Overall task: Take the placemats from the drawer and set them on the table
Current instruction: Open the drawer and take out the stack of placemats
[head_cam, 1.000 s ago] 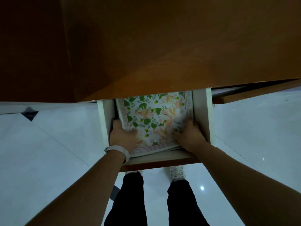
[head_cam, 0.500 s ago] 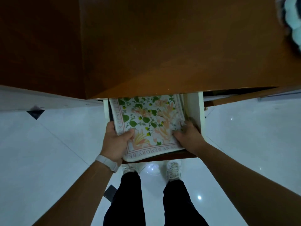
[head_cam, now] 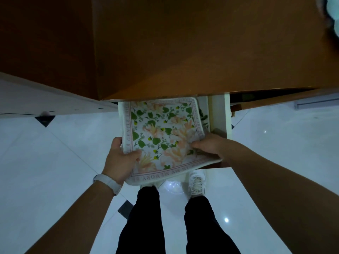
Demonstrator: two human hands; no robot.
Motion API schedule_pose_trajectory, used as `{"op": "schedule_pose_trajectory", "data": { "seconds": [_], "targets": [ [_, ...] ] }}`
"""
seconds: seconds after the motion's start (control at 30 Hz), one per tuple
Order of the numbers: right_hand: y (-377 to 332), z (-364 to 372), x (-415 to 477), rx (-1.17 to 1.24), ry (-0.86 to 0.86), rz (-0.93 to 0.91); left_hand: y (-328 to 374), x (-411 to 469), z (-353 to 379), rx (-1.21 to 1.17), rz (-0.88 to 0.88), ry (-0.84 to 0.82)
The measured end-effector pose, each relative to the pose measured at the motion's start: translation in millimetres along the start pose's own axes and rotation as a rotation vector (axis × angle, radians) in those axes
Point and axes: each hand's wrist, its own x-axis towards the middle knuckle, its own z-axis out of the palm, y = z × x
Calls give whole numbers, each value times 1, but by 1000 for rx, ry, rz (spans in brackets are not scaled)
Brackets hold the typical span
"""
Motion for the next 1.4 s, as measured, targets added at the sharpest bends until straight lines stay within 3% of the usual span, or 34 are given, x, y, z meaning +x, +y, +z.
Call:
{"op": "schedule_pose_trajectory", "data": {
  "seconds": [0.13,0.3,0.47,0.67,0.83,1.1,1.4],
  "targets": [
    [8,0,-8,187,32,24,8,13,-10,216,-86,-75],
    [12,-3,-14,369,71,-24,18,50,-8,237,-77,-185],
    [8,5,-4,250,235,24,17,66,6,316,9,-116],
    [-5,6,19,196,199,89,7,71,1,212,83,-68],
    [-12,3,28,374,170,133,2,73,5,180,102,-42],
    [0,4,-5,462,363,-78,7,73,6,166,87,-38],
    [5,-16,-52,674,166,-169,19,76,20,256,63,-122]
  ]
}}
